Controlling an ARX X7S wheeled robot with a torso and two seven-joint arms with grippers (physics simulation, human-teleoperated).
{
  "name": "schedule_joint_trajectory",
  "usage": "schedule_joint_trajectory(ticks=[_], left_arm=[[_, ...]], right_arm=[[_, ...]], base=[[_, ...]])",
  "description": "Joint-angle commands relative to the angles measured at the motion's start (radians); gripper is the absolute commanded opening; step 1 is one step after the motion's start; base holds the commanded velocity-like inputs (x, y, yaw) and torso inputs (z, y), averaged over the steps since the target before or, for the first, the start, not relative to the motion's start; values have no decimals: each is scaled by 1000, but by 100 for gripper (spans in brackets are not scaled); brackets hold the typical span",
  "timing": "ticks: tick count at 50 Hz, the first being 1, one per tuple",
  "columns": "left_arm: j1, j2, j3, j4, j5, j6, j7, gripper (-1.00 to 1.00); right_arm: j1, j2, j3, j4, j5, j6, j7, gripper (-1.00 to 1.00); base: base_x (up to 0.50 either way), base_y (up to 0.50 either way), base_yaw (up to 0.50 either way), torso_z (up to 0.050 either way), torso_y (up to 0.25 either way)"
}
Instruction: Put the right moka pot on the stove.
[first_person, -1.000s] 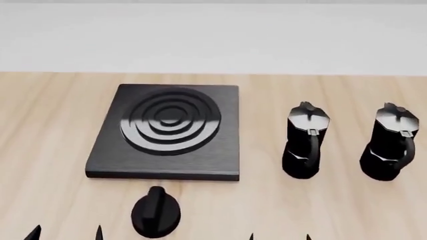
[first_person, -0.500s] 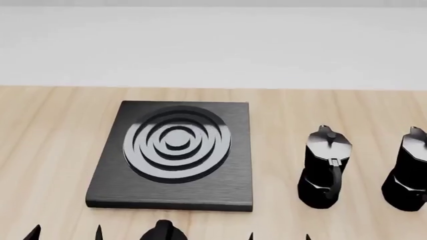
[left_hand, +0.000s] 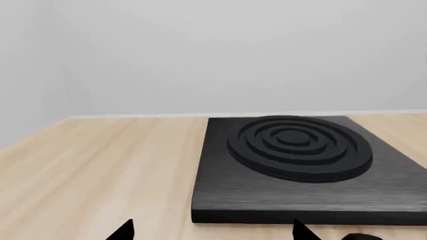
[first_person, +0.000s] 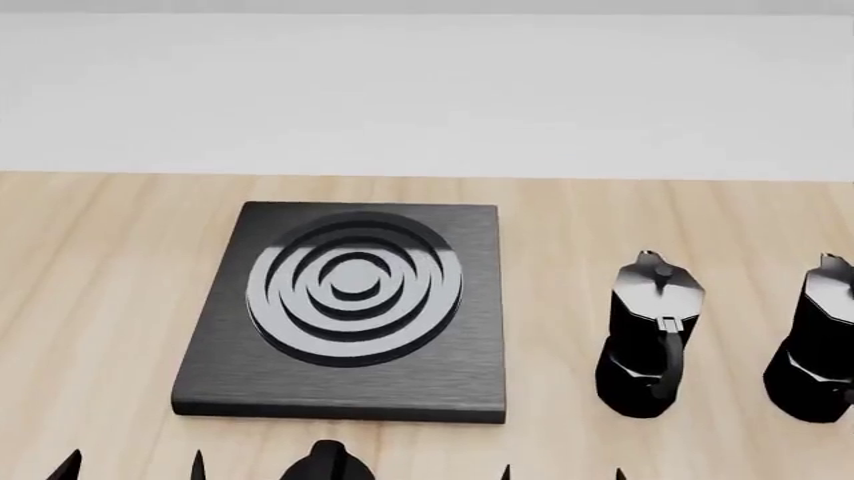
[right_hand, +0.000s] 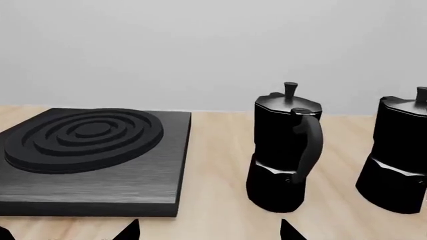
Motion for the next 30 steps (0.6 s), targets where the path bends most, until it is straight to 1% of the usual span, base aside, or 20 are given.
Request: schedule_joint_trajectory(ticks=[1,4,7,9,11,12,13,15,16,18,20,24,30], left_arm=[[1,-5,6,6,-2,2,-4,100],[2,-7,11,3,6,9,-6,100],[1,-17,29,12,52,21,-18,100],[6,-24,23,41,7,-21,3,100],[19,-39,25,95,23,-21,-6,100],[28,-47,13,158,1,-60,-14,100],[31,-54,-7,216,-62,-112,-3,100],[25,-77,-15,315,-80,-203,-24,100],[24,-84,-17,343,-82,-223,-30,100],[12,-113,-30,473,-123,-346,-50,100],[6,-129,-39,540,-147,-409,-63,100],[-8,-162,-58,677,-188,-518,-92,100],[-58,-196,-111,871,-305,-710,-146,100]], right_arm=[[1,6,-11,1,-4,2,2,100],[0,13,-12,-14,-1,16,2,100],[4,23,-12,-44,1,42,5,100],[4,28,-12,-73,7,56,4,100],[6,32,-12,-96,5,81,13,100],[9,35,-12,-109,8,96,13,100],[10,40,-14,-128,6,114,15,100],[10,52,-18,-171,2,148,21,100],[8,56,-17,-190,1,160,25,100],[3,74,-13,-266,11,216,30,100],[-3,84,-10,-309,7,223,37,100],[-2,106,-1,-402,12,288,51,100],[13,138,3,-539,31,405,61,100]], base=[[0,0,0,0,0],[0,0,0,0,0],[0,0,0,0,0],[0,0,0,0,0],[0,0,0,0,0],[0,0,0,0,0],[0,0,0,0,0],[0,0,0,0,5],[0,0,0,0,0],[0,0,0,0,0],[0,0,0,0,0],[0,0,0,0,0],[0,0,0,0,0]])
